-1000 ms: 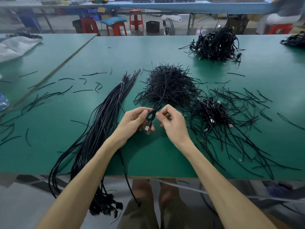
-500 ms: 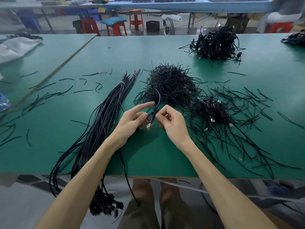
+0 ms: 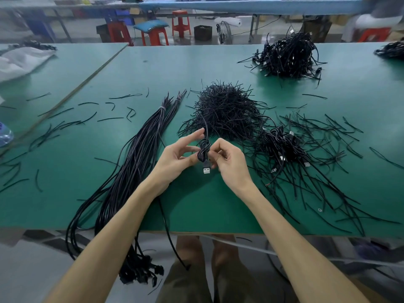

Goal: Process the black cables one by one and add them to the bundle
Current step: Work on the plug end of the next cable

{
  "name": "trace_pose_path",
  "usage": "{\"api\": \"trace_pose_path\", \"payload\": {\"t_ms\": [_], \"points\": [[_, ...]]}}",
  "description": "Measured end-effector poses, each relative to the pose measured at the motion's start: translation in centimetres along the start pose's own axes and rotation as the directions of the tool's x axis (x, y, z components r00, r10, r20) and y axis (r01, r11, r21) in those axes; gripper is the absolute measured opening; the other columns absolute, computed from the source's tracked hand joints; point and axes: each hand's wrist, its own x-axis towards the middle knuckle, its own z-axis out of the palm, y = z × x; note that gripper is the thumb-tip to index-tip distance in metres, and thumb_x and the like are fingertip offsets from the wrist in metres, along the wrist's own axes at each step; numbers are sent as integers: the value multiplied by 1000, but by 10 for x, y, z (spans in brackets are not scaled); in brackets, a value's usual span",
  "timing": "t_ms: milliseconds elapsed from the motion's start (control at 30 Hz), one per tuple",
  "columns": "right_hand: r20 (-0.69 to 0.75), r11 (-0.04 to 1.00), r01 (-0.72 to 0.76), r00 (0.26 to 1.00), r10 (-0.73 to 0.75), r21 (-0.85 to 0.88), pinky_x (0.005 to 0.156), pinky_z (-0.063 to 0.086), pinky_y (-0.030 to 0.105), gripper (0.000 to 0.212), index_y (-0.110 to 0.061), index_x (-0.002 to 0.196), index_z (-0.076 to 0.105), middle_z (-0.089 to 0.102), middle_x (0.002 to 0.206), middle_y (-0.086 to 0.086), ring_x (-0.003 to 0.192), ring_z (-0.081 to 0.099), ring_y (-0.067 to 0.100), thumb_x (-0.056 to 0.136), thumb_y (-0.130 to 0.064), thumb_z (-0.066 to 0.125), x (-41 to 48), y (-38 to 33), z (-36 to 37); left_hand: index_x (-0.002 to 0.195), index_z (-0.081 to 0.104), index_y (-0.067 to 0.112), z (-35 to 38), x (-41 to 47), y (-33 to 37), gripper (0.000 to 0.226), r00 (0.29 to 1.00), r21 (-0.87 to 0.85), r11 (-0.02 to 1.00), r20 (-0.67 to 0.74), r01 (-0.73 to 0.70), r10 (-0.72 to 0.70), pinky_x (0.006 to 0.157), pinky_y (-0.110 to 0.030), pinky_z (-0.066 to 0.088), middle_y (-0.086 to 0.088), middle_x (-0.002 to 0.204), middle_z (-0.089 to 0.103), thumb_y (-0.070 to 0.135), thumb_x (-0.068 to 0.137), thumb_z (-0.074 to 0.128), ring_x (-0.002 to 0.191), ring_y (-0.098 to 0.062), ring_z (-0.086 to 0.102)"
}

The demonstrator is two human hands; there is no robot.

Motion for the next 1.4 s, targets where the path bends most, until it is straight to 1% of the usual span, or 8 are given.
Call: {"api": "trace_pose_path", "payload": {"t_ms": [233,333,533,667,867,967,1067,1400], "points": [[-2,1000,-8,1000,8,-3,72,55,52,21,-8,77,55,68,77,17,73,63,42,95,3,60,1,1,1,145,56,28,-2,0,-3,56,1000,1,1000,8,9,-9,110,-56,45,-4,137,65,14,94,73,117,-35,64],[-1,1000,-8,1000,8,-2,71,53,50,21,-8,77,56,68,76,15,73,62,42,95,3,60,1,1,0,143,58,28,-3,1,-5,54,1000,8,1000,8,-15,15,107,-58,45,-5,138,59,14,94,73,121,-33,61],[20,999,4,1000,-3,-39,64,48,35,22,-7,76,55,62,67,2,64,55,27,93,4,62,0,0,1,149,52,19,-3,2,-2,57,989,19,993,91,-119,117,107,-32,49,13,162,38,4,96,67,147,-12,40],[33,999,0,999,2,-39,62,44,24,22,-6,75,55,58,65,-12,62,50,13,93,6,62,0,-1,0,129,69,9,-1,0,-3,36,990,90,986,28,-139,137,105,-52,50,-2,139,64,1,94,67,126,-27,59],[52,997,-61,997,59,42,60,39,33,23,0,78,53,54,66,16,63,47,20,95,-3,68,-1,-4,1,101,78,16,6,-3,-1,12,964,235,958,-170,-163,205,65,-40,43,-1,99,71,15,89,78,81,-26,58],[35,996,-72,997,70,55,62,44,28,26,-2,82,60,59,65,4,61,52,15,94,-21,73,0,-4,-1,93,75,27,13,-2,-1,8,935,382,905,-213,-187,284,61,-20,40,12,90,70,22,89,78,67,-7,53],[1,989,-100,995,100,113,69,51,40,19,-5,87,70,65,72,5,64,56,16,95,-22,71,0,-1,-2,95,72,28,17,0,4,5,926,495,847,-190,-195,325,63,-11,39,16,90,68,29,92,76,65,-4,54],[-33,964,-142,988,153,227,68,49,39,21,-20,77,67,64,66,-2,61,55,17,95,-9,68,2,5,-4,128,52,31,14,22,45,35,995,787,615,-22,-41,96,65,-33,46,14,81,66,50,100,58,74,-1,58]]}}
